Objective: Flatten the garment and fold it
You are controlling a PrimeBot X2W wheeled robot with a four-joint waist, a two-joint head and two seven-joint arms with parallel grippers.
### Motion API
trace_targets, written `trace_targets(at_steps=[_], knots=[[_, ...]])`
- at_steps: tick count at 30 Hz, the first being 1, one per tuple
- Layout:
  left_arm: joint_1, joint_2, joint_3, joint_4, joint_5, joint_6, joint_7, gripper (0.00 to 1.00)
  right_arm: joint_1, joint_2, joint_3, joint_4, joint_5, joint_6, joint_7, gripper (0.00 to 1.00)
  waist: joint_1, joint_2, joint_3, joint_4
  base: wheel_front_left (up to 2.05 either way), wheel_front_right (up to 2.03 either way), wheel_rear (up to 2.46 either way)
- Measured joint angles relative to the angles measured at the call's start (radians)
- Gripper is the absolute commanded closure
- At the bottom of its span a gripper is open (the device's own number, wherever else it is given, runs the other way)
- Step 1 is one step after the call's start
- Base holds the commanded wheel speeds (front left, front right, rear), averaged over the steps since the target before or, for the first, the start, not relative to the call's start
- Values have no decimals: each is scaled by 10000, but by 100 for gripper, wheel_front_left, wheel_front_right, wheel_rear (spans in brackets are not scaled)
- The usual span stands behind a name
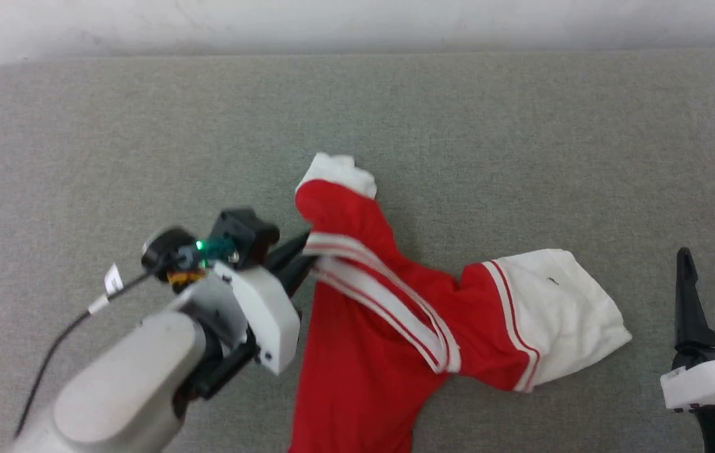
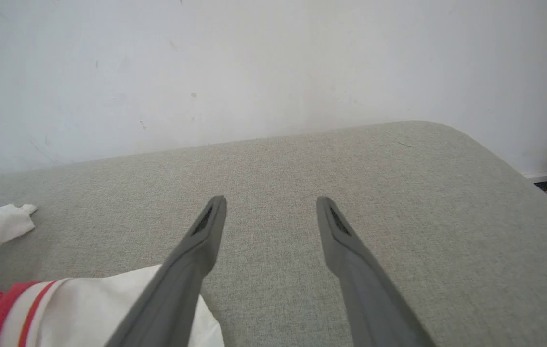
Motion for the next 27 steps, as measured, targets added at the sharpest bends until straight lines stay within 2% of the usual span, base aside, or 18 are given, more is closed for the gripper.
trace_targets(at_steps=[3, 6, 9, 14, 15, 16, 17, 22, 27], knots=[[-679, 140, 194, -913, 29, 136, 451, 100, 20, 2, -10, 2, 90, 0, -25, 0, 0, 0, -22, 72, 0, 0, 0], [-1665, -77, 161, -1101, 259, 184, 1037, 100, -4, 2, 84, 2, 100, 0, -40, 0, 0, 0, 97, 82, 0, 0, 0], [-2567, -809, -50, -445, 506, 286, 1490, 100, -138, 2, 318, 17, 102, 0, -88, 0, 1, 0, 301, 13, 0, 0, 0], [-3339, -2263, -453, 1829, 918, 617, 1486, 100, -460, 4, 673, 230, 190, 0, -180, 0, 3, 0, 733, -346, 0, 0, 0], [-3424, -2481, -477, 2286, 945, 673, 1350, 90, -518, 10, 719, 265, 192, 0, -209, 0, 3, 0, 815, -449, 0, 0, 0], [-3473, -2704, -466, 2757, 951, 731, 1127, 39, -561, 13, 746, 297, 192, 0, -268, 0, 2, 0, 903, -556, 0, 0, 0], [-3504, -2895, -516, 3149, 980, 727, 928, 0, -599, 12, 740, 337, 196, 0, -291, 0, 1, 0, 996, -653, 0, 0, 0], [-3507, -3638, -621, 4617, 803, 357, 265, 0, -688, 8, 698, 516, 253, 0, -470, 0, 3, 0, 1490, -1058, 0, 0, 0], [-3510, -3977, -443, 5070, 449, -82, -422, 0, -696, 2, 506, 698, 261, 0, -546, 0, 3, 0, 1767, -1165, 0, 0, 0]])
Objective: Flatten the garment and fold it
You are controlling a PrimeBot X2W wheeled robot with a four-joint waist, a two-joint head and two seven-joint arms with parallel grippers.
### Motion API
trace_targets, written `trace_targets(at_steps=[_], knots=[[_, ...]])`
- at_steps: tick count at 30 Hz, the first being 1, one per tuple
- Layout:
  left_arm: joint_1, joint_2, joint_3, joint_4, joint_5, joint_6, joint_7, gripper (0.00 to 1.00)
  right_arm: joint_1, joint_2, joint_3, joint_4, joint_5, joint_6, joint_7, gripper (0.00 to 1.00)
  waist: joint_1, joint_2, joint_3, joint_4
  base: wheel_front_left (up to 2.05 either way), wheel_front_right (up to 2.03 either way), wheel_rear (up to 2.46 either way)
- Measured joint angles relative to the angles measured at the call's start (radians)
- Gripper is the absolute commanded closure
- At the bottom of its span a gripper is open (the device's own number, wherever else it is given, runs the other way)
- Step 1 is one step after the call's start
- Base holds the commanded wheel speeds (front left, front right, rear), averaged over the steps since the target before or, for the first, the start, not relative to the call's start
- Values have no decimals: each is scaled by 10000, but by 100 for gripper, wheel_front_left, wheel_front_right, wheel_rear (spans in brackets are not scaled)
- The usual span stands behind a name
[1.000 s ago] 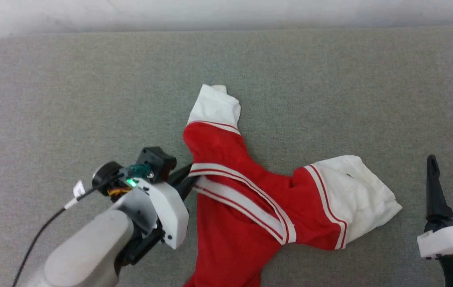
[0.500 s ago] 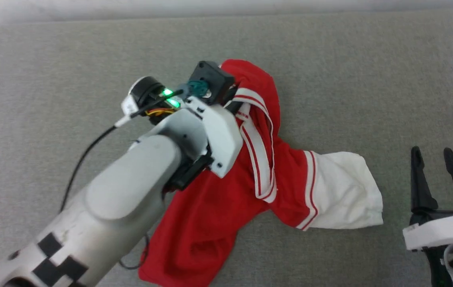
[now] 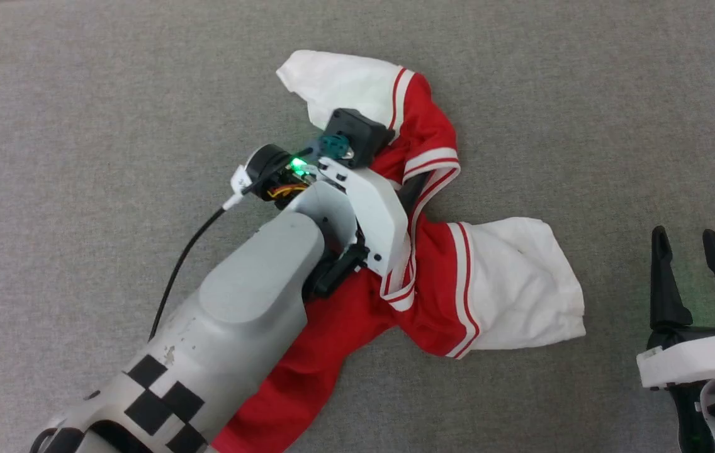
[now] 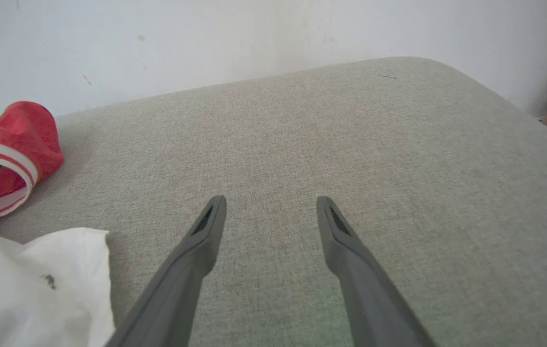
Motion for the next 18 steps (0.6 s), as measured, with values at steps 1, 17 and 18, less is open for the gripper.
trace_targets(at_steps=[1, 17, 18], knots=[[-1, -19, 86, -12, -109, -48, -90, 0, -2, 2, 8, 29, -2, 0, -6, 0, 0, -1, -5, 24, 0, 0, 0], [-738, 1645, 924, -144, -297, 943, 1565, 0, -6, 8, 182, -105, -4, 0, 199, 0, -4, 0, -614, 376, 0, 0, 0], [-770, 1622, 922, -67, -314, 945, 1586, 0, -8, 8, 176, -138, -6, 0, 201, 0, -4, -1, -561, 339, 0, 0, 0]])
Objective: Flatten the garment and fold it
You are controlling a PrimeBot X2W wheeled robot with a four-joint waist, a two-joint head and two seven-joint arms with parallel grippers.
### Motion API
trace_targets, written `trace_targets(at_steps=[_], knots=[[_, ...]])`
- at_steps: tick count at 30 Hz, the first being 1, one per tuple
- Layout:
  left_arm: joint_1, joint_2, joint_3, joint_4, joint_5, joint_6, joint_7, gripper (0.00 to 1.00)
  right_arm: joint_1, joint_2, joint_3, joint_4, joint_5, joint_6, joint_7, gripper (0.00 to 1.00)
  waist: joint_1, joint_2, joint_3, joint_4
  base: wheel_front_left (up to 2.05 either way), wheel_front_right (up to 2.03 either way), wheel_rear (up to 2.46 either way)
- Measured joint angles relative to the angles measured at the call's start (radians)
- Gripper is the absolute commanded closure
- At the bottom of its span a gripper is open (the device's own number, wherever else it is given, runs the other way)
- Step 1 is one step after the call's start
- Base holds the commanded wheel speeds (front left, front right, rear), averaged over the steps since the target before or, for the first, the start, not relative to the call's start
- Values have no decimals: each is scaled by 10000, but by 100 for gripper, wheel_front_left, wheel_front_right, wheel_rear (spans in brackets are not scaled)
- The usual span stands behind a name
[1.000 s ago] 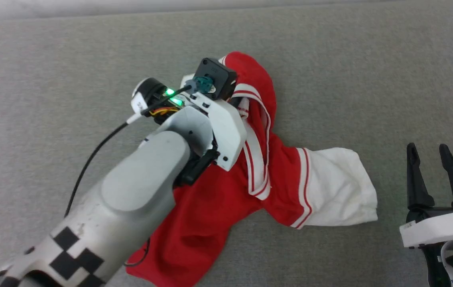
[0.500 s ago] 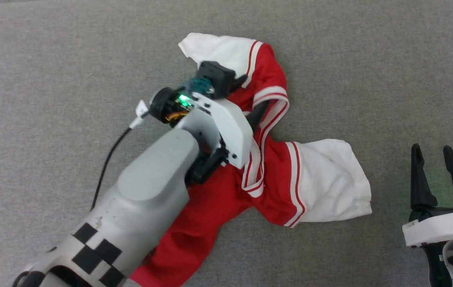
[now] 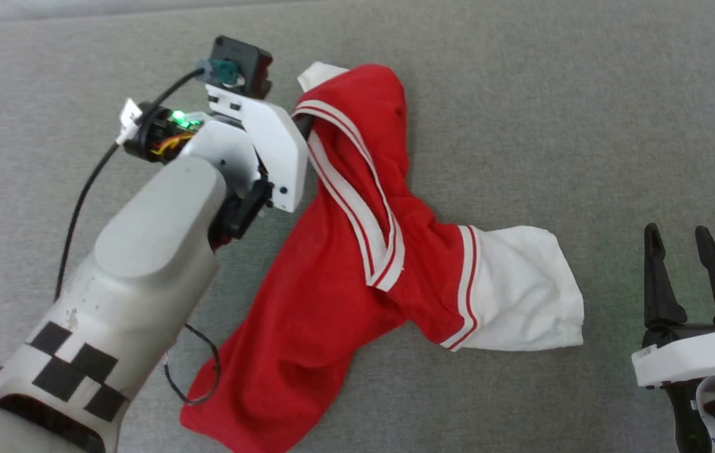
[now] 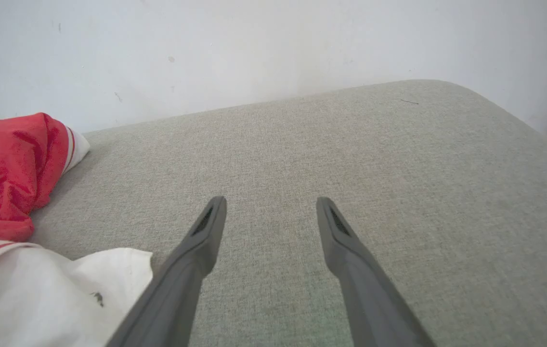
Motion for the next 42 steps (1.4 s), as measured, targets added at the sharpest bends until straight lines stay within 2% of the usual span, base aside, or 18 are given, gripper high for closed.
trace_targets(at_steps=[6, 8, 9, 12, 19, 20, 21, 27, 30, 33, 38, 42], knots=[[-298, -69, 2, 458, 13, -105, -276, 0, -12, 0, -6, -75, 6, 0, -12, 0, 3, 0, 481, -356, 0, 0, 0], [-303, -222, -35, 497, -107, -370, -278, 85, -16, -2, -35, -71, 6, 0, -19, 0, 2, 0, 653, -450, 0, 0, 0], [-303, -307, -63, 485, -142, -466, -305, 100, -17, 0, -42, -67, 6, 0, -33, 0, 3, 0, 729, -488, 0, 0, 0], [-302, -449, -194, 414, -199, -775, -349, 100, -58, -2, -130, -2, 4, 0, -38, 0, 5, 0, 856, -523, 0, 0, 0], [-272, -589, -353, -171, -215, -970, -589, 100, -149, -2, -134, 84, -71, 0, -21, 0, 2, 1, 553, -319, 0, 0, 0], [-224, -610, -351, -305, -255, -972, -621, 53, -147, -4, -138, 100, -88, 0, -2, 0, 2, 2, 459, -267, 0, 0, 0], [-150, -621, -351, -441, -311, -972, -648, 0, -143, 0, -151, 111, -90, 0, 4, 0, 2, 2, 356, -212, 0, 0, 0], [1223, -479, -332, -1653, -767, -936, -968, 0, 104, 0, -207, 209, -102, 0, 188, 0, 1, 2, -464, 140, 0, 0, 0], [2429, -138, -245, -2502, -1039, -648, -1264, 0, 354, 0, -194, 272, -81, 0, 265, 0, 0, 2, -937, 273, 0, 0, 0], [3824, 309, 50, -3519, -1327, -134, -1875, 0, 631, -2, -199, 282, -65, 0, 349, 0, -1, 2, -1408, 379, 0, 0, 0], [6067, 978, 803, -5104, -1384, 924, -3615, 0, 1035, 0, -263, 240, 23, 0, 364, 0, -2, 2, -2075, 532, 0, 0, 0], [7748, 1066, 1582, -5929, -1371, 1555, -4759, 0, 1127, -2, -270, 184, 96, 0, 360, 0, -1, 2, -2442, 643, 0, 0, 0]])
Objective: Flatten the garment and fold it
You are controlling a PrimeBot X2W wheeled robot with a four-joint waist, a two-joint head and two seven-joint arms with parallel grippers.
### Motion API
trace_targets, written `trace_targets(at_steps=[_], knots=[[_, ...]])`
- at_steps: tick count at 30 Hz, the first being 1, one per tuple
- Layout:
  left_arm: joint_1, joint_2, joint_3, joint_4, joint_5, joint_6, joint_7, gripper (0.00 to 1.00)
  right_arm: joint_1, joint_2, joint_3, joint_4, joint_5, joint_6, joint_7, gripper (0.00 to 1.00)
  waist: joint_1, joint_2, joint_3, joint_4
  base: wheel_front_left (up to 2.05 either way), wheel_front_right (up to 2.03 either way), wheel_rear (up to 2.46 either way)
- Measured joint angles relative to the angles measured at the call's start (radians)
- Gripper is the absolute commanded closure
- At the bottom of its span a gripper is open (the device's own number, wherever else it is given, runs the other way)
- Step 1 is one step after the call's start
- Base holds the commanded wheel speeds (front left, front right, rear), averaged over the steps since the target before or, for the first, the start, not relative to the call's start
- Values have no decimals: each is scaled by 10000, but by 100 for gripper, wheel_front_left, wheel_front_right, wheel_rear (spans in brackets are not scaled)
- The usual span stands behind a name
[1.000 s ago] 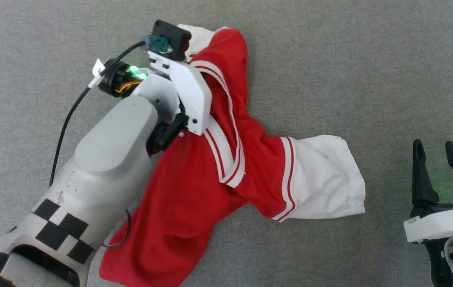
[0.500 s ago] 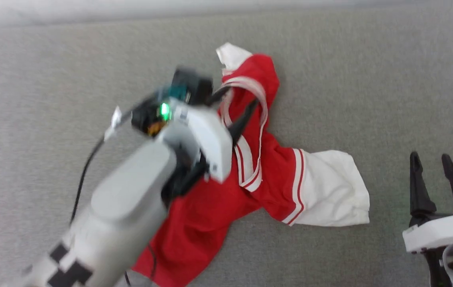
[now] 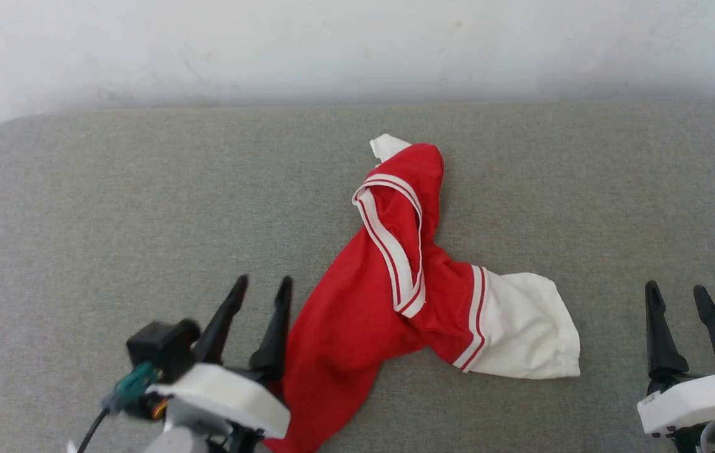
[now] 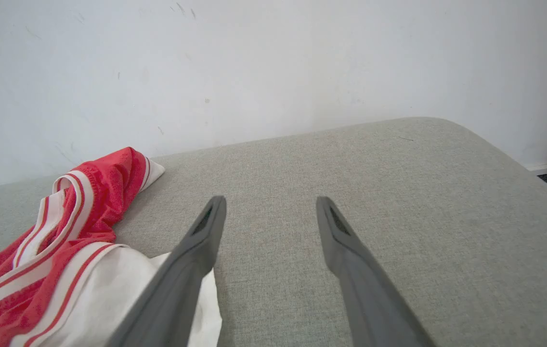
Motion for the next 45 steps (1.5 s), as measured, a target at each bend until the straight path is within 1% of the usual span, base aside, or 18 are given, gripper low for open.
trace_targets(at_steps=[2, 4, 8, 11, 15, 20, 22, 24, 27, 30, 31, 32, 33, 37, 40, 42, 44, 45], knots=[[661, -82, 414, -253, 240, 255, -130, 0, 17, 0, 8, -33, 13, 0, 0, 0, 0, 0, -125, 53, 0, 0, 0], [1137, -163, 871, -460, 637, 418, -169, 0, 75, 0, 10, -58, 21, 0, 4, 0, 1, 0, -205, 129, 0, 0, 0], [1619, -247, 1384, -660, 1515, 418, -176, 0, 162, 0, 40, -82, 21, 0, 90, 0, 2, 0, -327, 275, 0, 0, 0], [1747, -334, 1718, -729, 1841, 353, -176, 0, 161, 0, 105, -113, 8, 0, 173, 0, 2, 0, -384, 366, 0, 0, 0], [1754, -512, 2182, -915, 2266, 140, -176, 0, 133, -4, 428, -157, -234, 0, 642, 0, 2, 0, -359, 432, 0, 0, 0], [1785, -945, 2961, -1283, 3154, -176, -176, 0, -236, 0, 953, 274, -686, -2, 2305, 0, 3, 0, -122, 406, 0, 0, 0], [1785, -1158, 3233, -1346, 3544, -378, -178, 0, -439, 15, 1053, 591, -807, 0, 2945, 0, 3, 0, 18, 413, 0, 0, 0], [1785, -1400, 3421, -1310, 3841, -608, -178, 0, -598, 8, 1172, 947, -1172, 0, 3551, 0, 4, 0, 165, 439, 0, 0, 0], [1784, -1735, 3551, -1087, 4142, -984, -176, 0, -784, 10, 1212, 1448, -1290, 0, 4033, 0, 4, 0, 368, 533, 0, 0, 0], [1780, -2084, 3720, -861, 4393, -1315, -178, 0, -970, -10, 1231, 1806, -1411, -2, 4220, 0, 3, 0, 488, 717, 0, 0, 0], [1778, -2188, 3783, -809, 4468, -1409, -178, 0, -1042, -33, 1244, 1866, -1384, -4, 4270, 53, 3, 0, 516, 785, 0, 0, 0], [1778, -2286, 3860, -757, 4533, -1499, -178, 0, -1104, -52, 1243, 1906, -1277, -6, 4322, 89, 3, 0, 539, 852, 0, 0, 0], [1777, -2380, 3942, -711, 4573, -1601, -178, 0, -1155, -69, 1229, 1921, -1089, -6, 4341, 100, 4, 0, 558, 917, 0, 0, 0], [1778, -2671, 4339, -583, 4736, -1893, -178, 0, -1338, -36, 1369, 1691, -872, -4, 4403, 100, 5, -1, 560, 1042, 0, 0, 0], [1782, -2867, 4631, -560, 4897, -2061, -176, 0, -1656, 29, 1411, 1081, -882, -2, 4355, 100, 3, -1, 526, 948, 0, 0, 0], [1785, -2982, 4805, -558, 4970, -2188, -176, 0, -2069, -79, 1193, 531, -974, 0, 4351, 100, 4, -1, 531, 847, 0, 0, 0], [1784, -3049, 4974, -554, 5022, -2320, -178, 0, -2407, -311, 558, 27, -1137, 2, 4353, 100, 3, 0, 578, 763, 0, 0, 0], [1785, -3074, 5035, -545, 5060, -2374, -178, 0, -2482, -535, 173, -153, -1312, 2, 4378, 100, 3, -1, 622, 736, 0, 0, 0]])
